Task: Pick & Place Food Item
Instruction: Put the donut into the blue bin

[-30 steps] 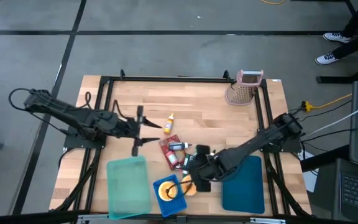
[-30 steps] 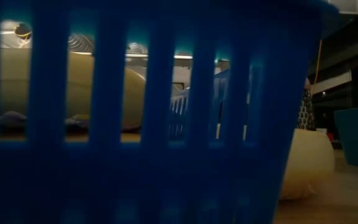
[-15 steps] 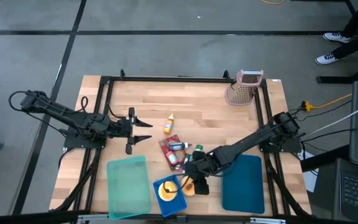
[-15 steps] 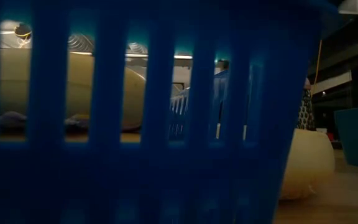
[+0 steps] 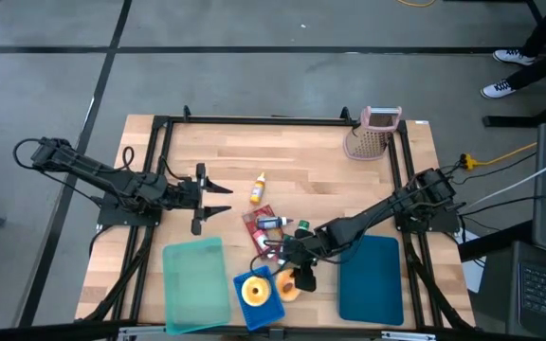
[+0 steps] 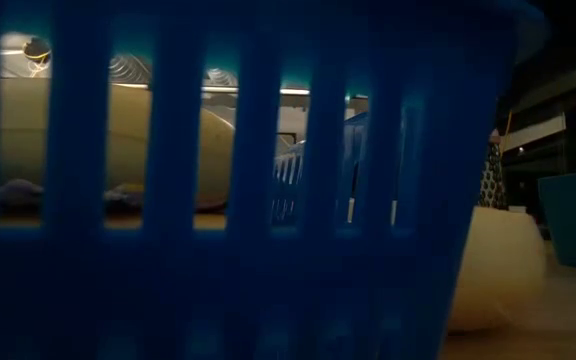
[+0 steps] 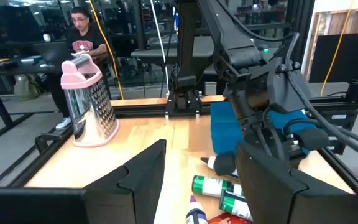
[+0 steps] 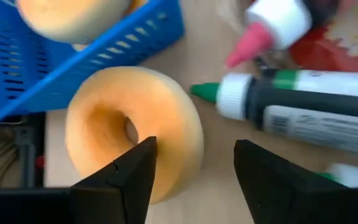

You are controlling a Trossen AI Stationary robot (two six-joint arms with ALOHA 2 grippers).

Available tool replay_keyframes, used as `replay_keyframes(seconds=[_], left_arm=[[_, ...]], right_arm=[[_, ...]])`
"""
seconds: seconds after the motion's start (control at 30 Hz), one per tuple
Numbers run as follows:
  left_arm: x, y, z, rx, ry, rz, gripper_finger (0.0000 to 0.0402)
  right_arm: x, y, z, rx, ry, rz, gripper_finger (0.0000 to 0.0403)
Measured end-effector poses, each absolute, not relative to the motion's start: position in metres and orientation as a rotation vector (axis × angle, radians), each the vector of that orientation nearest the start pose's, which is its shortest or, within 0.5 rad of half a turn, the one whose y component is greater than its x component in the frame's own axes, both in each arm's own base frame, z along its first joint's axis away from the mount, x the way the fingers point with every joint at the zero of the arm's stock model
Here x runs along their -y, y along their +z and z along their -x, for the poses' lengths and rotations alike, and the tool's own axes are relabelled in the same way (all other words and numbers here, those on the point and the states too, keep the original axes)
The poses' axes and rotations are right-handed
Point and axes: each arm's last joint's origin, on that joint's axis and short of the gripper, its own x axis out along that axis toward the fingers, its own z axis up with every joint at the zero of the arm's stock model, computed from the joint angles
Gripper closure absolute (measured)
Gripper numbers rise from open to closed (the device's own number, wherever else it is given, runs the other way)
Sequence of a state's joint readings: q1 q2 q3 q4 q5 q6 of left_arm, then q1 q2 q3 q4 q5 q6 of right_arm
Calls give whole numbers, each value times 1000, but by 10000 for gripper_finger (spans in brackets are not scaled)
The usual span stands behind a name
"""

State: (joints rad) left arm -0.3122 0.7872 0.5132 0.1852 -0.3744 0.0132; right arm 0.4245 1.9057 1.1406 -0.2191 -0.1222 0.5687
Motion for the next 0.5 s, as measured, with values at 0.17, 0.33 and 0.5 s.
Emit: replay_keyframes(seconds=[0.17, 0.33, 0.5], left_arm=[[46, 273, -175, -85, 50, -38, 212], [46, 273, -175, -85, 34, -27, 212], [46, 273, -175, -87, 34, -25, 212]], right_arm=[[-164, 149, -345, -1066, 274, -397, 191], [-165, 152, -346, -1066, 299, -424, 191], [-168, 157, -348, -1049, 303, -435, 191]])
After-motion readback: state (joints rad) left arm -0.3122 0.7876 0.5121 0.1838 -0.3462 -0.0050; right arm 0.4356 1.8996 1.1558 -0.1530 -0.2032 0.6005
